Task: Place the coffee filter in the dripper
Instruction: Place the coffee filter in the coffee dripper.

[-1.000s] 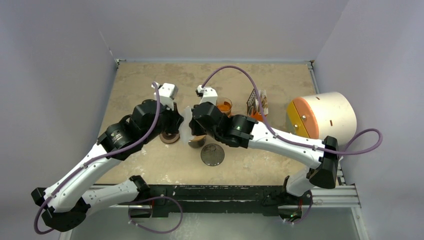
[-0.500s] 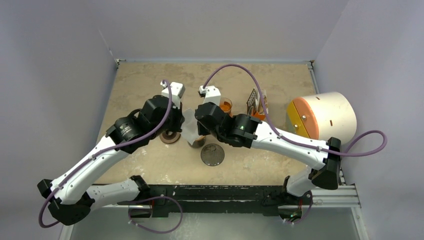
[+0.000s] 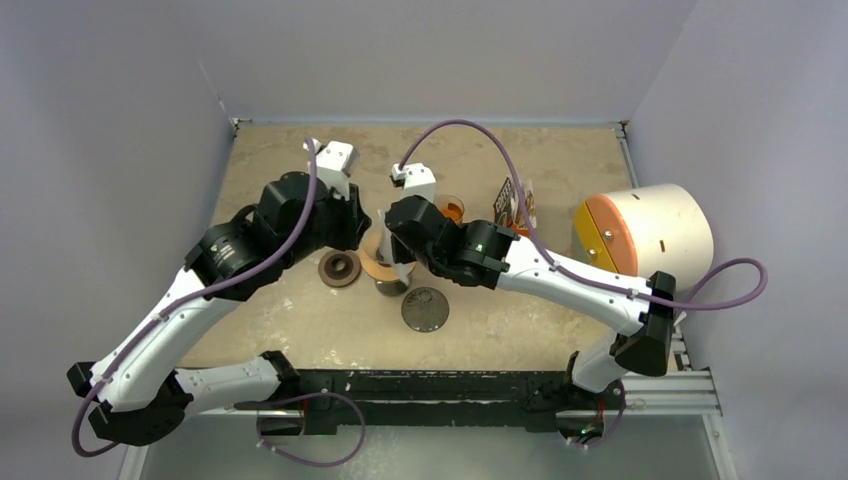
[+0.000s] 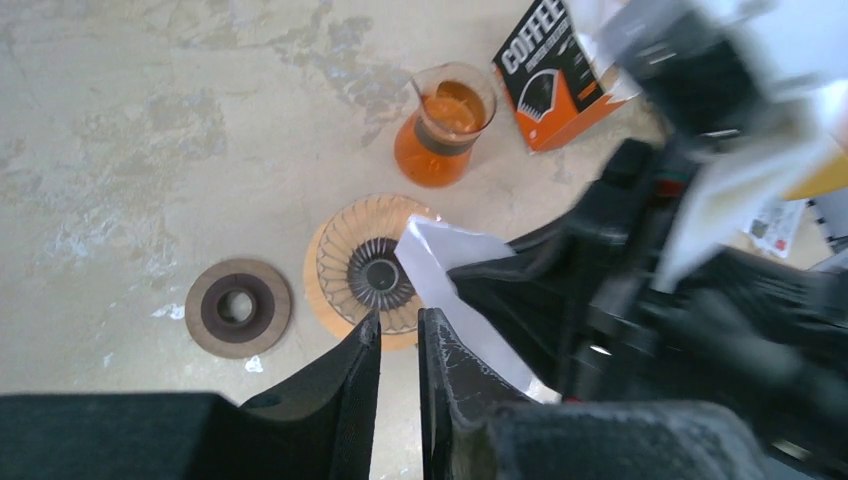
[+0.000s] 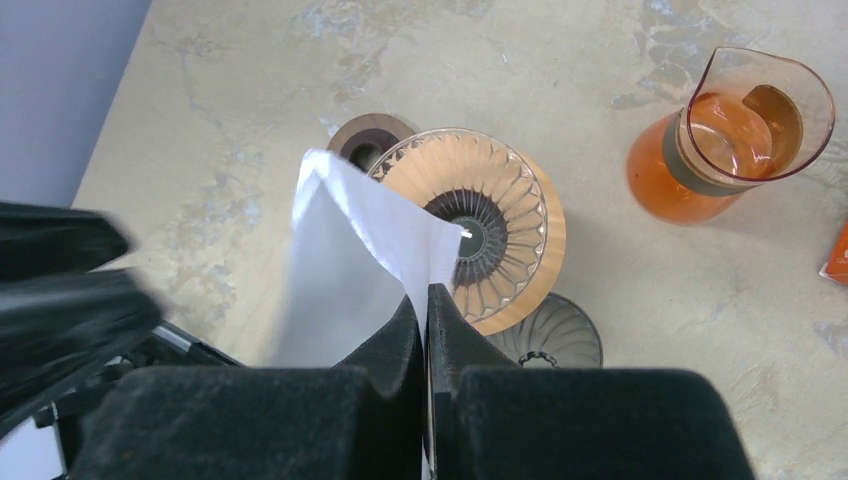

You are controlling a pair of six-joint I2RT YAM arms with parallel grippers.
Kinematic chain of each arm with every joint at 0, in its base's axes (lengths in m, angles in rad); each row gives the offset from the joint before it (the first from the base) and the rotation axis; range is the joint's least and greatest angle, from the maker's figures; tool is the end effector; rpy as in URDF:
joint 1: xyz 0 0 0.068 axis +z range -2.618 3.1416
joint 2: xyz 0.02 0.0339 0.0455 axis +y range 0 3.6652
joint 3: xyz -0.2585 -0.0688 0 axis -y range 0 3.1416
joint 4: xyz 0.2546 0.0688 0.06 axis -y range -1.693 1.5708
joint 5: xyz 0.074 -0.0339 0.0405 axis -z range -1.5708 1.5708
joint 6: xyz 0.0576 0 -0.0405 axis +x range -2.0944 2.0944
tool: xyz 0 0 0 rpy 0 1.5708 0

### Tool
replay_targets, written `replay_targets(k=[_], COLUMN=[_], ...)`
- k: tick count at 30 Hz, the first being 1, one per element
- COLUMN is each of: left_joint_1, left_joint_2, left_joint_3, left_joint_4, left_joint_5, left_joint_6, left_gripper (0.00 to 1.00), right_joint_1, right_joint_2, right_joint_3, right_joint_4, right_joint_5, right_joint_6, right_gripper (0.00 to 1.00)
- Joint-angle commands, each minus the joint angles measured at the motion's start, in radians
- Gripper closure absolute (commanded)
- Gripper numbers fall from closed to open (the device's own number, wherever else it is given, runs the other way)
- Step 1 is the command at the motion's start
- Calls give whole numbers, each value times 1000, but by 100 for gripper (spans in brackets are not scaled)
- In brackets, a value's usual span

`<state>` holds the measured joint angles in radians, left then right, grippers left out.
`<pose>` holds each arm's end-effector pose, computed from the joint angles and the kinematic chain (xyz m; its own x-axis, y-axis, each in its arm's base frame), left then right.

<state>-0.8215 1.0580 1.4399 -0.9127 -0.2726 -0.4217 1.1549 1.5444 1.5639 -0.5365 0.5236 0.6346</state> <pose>0.1603 -0.1496 0.4238 -0.5385 0.0001 -0.8426 0.3579 0.9053 -0.2286 0.1775 0.3307 0.3756 -0.5264 0.0790 -0.8466 -0.3782 0.8700 0.3164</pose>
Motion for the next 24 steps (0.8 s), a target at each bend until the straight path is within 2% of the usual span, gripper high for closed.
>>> replay_targets(k=[1,5,12,18,24], left_joint_1=[-7,-7,-7,-7,-7], left_joint_2=[-28,-50,-54,-53,-57], left_joint_3=[107,117,-4,-116,-161], left_joint_4=[-31,0,125,205,231], left_joint_5=[45,145,329,306,276], left_joint_6=[10,-53,-201,-270,-308], left_gripper=[81,81,86,91,94], right_joint_1=[-11,-11,-11,-11,-11], right_joint_2=[18,36,43,20,0], right_joint_3=[42,53,53,23,3], right_joint_4=[1,3,19,48,53], right_joint_5=[-12,-17,-17,-11,-1], right_joint_6=[-22,-20,-7,8,11], right_gripper=[100,100,100,100,100])
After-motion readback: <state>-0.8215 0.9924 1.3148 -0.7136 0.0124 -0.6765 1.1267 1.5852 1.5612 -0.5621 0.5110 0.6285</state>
